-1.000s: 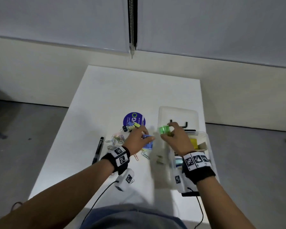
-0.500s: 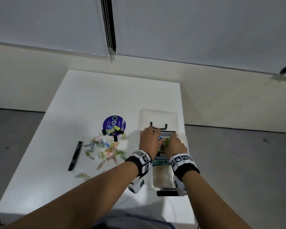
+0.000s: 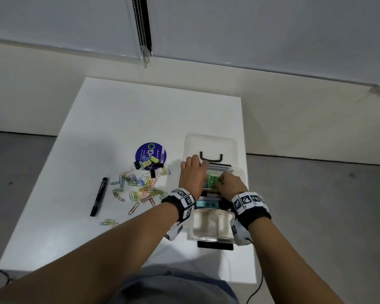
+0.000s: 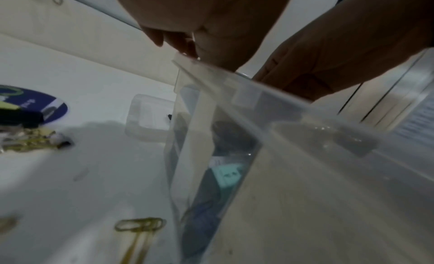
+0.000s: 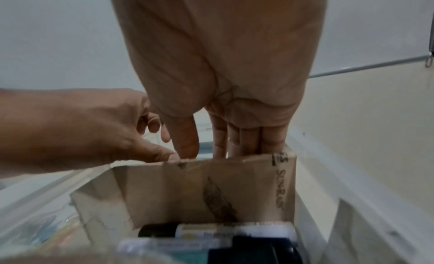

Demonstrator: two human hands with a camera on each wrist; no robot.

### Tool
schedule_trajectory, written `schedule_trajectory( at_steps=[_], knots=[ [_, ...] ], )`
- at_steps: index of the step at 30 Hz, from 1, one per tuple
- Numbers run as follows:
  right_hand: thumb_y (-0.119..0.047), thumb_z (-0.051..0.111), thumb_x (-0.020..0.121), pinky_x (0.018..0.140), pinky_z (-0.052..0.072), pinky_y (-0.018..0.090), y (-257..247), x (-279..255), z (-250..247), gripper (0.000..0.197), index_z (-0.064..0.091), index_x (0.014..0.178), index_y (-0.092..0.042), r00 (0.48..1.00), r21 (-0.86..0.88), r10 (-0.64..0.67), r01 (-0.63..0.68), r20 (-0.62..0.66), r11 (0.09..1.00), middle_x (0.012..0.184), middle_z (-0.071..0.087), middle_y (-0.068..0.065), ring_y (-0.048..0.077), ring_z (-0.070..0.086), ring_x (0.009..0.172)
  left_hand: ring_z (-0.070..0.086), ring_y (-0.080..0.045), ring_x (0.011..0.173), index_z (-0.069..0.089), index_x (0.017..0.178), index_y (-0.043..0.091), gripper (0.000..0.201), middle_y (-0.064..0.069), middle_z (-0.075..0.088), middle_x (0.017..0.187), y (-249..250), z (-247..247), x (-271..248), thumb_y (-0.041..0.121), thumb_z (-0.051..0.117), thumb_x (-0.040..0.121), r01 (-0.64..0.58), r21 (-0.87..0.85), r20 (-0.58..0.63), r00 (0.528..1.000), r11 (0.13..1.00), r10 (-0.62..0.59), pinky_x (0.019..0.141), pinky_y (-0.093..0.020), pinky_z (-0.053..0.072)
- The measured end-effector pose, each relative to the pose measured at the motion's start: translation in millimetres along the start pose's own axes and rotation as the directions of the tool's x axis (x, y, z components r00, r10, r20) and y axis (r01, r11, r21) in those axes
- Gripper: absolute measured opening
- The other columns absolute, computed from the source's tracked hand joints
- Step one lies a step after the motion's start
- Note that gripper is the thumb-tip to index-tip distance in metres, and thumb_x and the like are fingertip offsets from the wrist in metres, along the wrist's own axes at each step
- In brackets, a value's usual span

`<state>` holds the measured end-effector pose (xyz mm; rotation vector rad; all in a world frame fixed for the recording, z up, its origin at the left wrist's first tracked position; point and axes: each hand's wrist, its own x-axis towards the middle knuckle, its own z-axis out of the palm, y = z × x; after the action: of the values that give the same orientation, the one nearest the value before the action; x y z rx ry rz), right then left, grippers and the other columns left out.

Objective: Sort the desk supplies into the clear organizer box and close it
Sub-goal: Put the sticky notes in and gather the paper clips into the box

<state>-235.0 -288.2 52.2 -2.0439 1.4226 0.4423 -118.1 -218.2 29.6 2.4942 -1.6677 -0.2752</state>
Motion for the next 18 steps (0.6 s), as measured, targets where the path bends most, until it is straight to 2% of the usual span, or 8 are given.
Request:
schedule_trajectory(
  at_steps=[2, 5, 8, 11, 13, 14, 16, 18],
  knots=[
    [-0.029, 0.057, 0.091, 0.091, 0.050, 0.038, -2, 2, -1, 0.029, 0.056, 0.115, -0.013, 1.000, 0.003, -0.022, 0.022, -0.008, 1.000, 0.114, 0.064, 0.012, 0.029, 0.061, 0.105, 0.048, -0.028, 0.082, 0.063, 0.083, 0.017, 0.028, -0.006, 0.052, 0.089, -8, -4, -2, 0.020, 0.082, 0.063, -0.017, 0.000, 0.027, 0.999, 1.000, 0.017, 0.068, -0.036, 0.037],
    [-0.031, 0.057, 0.091, 0.089, 0.051, 0.040, -3, 2, -1, 0.028, 0.055, 0.112, -0.014, 1.000, -0.014, 0.000, 0.000, 0.009, 1.000, 0.111, 0.065, 0.012, 0.030, 0.063, 0.100, 0.045, -0.028, 0.090, 0.067, 0.084, 0.016, 0.015, -0.007, 0.050, 0.096, -16, -9, -8, 0.010, 0.072, 0.071, -0.089, 0.003, 0.042, 0.995, 0.996, 0.089, 0.074, -0.037, 0.034],
    [-0.025, 0.051, 0.091, 0.085, 0.051, 0.036, -13, -1, -9, 0.022, 0.059, 0.108, -0.014, 0.999, -0.119, -0.003, -0.004, -0.053, 0.993, 0.110, 0.066, 0.011, 0.030, 0.062, 0.098, 0.044, -0.026, 0.095, 0.069, 0.093, 0.020, 0.011, -0.006, 0.049, 0.100, -28, -11, -7, 0.023, 0.065, 0.083, -0.109, -0.133, 0.002, 0.994, 0.985, 0.110, 0.080, -0.038, 0.035],
    [-0.024, 0.048, 0.092, 0.075, 0.050, 0.035, -44, -6, -20, 0.017, 0.059, 0.100, -0.013, 0.969, -0.148, -0.118, 0.087, -0.216, 0.985, 0.102, 0.067, 0.010, 0.031, 0.063, 0.093, 0.050, -0.020, 0.088, 0.065, 0.098, 0.020, 0.012, -0.001, 0.049, 0.093, -67, -18, -1, 0.027, 0.060, 0.090, -0.073, -0.424, -0.111, 0.993, 0.903, 0.028, 0.079, -0.034, 0.041],
    [-0.024, 0.049, 0.092, 0.073, 0.052, 0.036, -74, -5, -20, 0.017, 0.059, 0.100, -0.013, 0.951, -0.076, -0.199, 0.186, -0.236, 0.980, 0.098, 0.069, 0.009, 0.031, 0.064, 0.090, 0.055, -0.021, 0.084, 0.062, 0.102, 0.016, 0.013, -0.003, 0.052, 0.096, -108, -20, 5, 0.020, 0.057, 0.091, 0.003, -0.475, -0.122, 0.990, 0.880, -0.069, 0.077, -0.034, 0.047],
    [-0.024, 0.051, 0.092, 0.075, 0.053, 0.037, -91, -2, -15, 0.017, 0.058, 0.103, -0.013, 0.947, -0.033, -0.234, 0.232, -0.219, 0.972, 0.099, 0.069, 0.009, 0.030, 0.064, 0.092, 0.056, -0.025, 0.088, 0.060, 0.109, 0.015, 0.019, -0.007, 0.054, 0.102, -130, -19, 10, 0.017, 0.056, 0.090, 0.071, -0.451, -0.082, 0.989, 0.890, -0.120, 0.079, -0.036, 0.048],
    [-0.022, 0.052, 0.091, 0.081, 0.052, 0.039, -129, 7, -1, 0.023, 0.055, 0.112, -0.013, 0.945, 0.005, -0.291, 0.295, -0.153, 0.955, 0.106, 0.065, 0.011, 0.030, 0.062, 0.098, 0.053, -0.032, 0.106, 0.051, 0.129, 0.014, 0.041, -0.014, 0.052, 0.121, -170, -13, 19, 0.020, 0.057, 0.089, 0.227, -0.315, 0.083, 0.974, 0.922, -0.211, 0.089, -0.041, 0.046],
    [-0.017, 0.052, 0.091, 0.088, 0.050, 0.042, -164, 22, 19, 0.033, 0.048, 0.123, -0.013, 0.950, -0.007, -0.307, 0.307, -0.047, 0.952, 0.116, 0.057, 0.014, 0.033, 0.060, 0.105, 0.046, -0.036, 0.117, 0.033, 0.145, 0.019, 0.066, -0.016, 0.042, 0.133, -199, -3, 25, 0.036, 0.061, 0.087, 0.286, -0.121, 0.258, 0.934, 0.951, -0.248, 0.094, -0.045, 0.043]
  ],
)
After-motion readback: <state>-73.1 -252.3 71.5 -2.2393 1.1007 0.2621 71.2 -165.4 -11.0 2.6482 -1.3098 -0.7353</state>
